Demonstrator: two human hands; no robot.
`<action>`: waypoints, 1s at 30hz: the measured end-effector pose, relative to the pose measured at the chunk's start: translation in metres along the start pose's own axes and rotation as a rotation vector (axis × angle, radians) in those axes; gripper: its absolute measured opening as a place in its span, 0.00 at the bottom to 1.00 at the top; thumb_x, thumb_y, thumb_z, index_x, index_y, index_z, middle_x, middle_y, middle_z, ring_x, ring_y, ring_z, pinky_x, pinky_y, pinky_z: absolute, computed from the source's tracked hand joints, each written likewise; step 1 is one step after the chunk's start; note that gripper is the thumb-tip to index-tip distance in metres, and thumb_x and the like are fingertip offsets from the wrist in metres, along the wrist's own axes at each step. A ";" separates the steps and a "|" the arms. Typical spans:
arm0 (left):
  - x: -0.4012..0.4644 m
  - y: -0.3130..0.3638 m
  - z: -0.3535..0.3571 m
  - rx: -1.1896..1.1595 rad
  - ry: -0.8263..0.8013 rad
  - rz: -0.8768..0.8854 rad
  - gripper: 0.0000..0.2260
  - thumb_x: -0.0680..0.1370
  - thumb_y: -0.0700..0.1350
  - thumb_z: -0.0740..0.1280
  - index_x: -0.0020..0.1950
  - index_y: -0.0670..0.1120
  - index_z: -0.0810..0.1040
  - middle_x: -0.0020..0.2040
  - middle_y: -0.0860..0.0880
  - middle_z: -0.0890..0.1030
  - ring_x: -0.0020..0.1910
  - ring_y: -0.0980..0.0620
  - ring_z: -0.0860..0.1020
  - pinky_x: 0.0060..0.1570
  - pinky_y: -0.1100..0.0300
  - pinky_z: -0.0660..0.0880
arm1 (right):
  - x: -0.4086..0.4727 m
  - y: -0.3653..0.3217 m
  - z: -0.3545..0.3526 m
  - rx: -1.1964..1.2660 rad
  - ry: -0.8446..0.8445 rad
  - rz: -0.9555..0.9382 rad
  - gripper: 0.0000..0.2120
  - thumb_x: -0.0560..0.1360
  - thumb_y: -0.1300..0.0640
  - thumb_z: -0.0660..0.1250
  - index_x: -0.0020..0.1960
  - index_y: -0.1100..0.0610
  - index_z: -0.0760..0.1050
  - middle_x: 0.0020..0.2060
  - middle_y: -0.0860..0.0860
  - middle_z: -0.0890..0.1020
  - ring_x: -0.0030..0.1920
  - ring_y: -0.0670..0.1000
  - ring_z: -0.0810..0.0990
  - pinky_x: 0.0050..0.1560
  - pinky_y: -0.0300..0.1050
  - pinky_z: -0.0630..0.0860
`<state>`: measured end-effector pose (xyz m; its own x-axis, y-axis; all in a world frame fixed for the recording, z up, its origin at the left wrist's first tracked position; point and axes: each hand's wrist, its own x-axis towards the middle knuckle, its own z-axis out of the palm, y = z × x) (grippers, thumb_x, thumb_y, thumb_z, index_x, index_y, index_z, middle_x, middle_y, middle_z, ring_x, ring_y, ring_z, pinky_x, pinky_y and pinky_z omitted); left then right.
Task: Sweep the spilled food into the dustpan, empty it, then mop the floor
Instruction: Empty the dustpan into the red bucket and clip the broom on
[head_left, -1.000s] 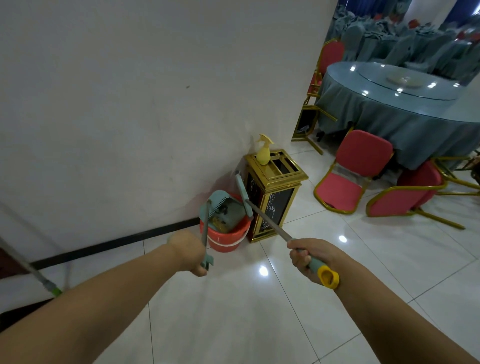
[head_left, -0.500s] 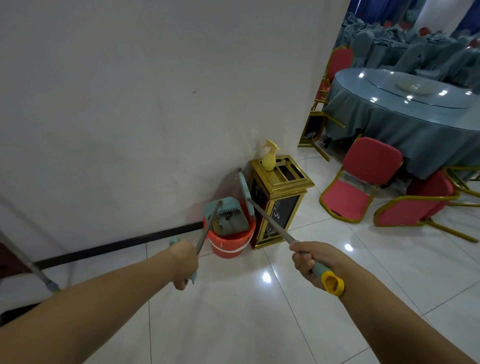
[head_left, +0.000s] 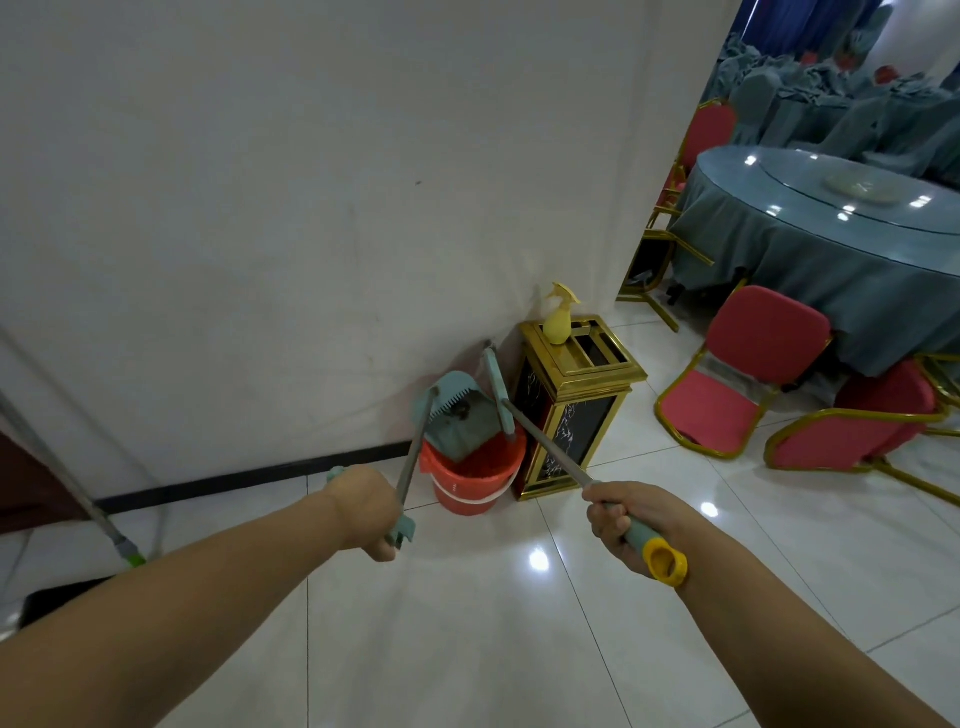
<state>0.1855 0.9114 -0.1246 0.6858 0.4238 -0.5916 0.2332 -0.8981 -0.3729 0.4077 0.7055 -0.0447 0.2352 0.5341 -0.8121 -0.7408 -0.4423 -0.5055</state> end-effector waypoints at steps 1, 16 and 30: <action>-0.002 -0.001 -0.001 -0.036 0.052 -0.023 0.20 0.74 0.62 0.58 0.47 0.46 0.77 0.29 0.52 0.68 0.29 0.52 0.69 0.33 0.57 0.69 | -0.001 0.000 0.002 0.002 -0.008 -0.005 0.02 0.79 0.64 0.61 0.50 0.62 0.68 0.21 0.54 0.69 0.15 0.45 0.67 0.15 0.31 0.67; -0.043 -0.018 -0.017 -0.822 0.400 -0.492 0.26 0.73 0.71 0.53 0.32 0.50 0.69 0.30 0.52 0.71 0.33 0.51 0.73 0.29 0.61 0.64 | 0.002 0.007 0.012 -0.007 -0.042 0.007 0.02 0.79 0.65 0.60 0.51 0.63 0.68 0.21 0.54 0.68 0.14 0.45 0.67 0.14 0.32 0.67; -0.090 -0.045 0.012 -1.356 0.393 -0.765 0.31 0.72 0.71 0.54 0.30 0.44 0.73 0.24 0.47 0.72 0.23 0.48 0.72 0.27 0.63 0.67 | 0.002 0.012 0.026 -0.118 -0.027 0.005 0.02 0.79 0.64 0.60 0.50 0.63 0.70 0.22 0.53 0.68 0.14 0.45 0.67 0.14 0.31 0.67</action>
<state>0.1053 0.9149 -0.0636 0.2025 0.9379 -0.2817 0.8511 -0.0262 0.5244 0.3831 0.7201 -0.0450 0.2129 0.5502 -0.8075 -0.6623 -0.5263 -0.5332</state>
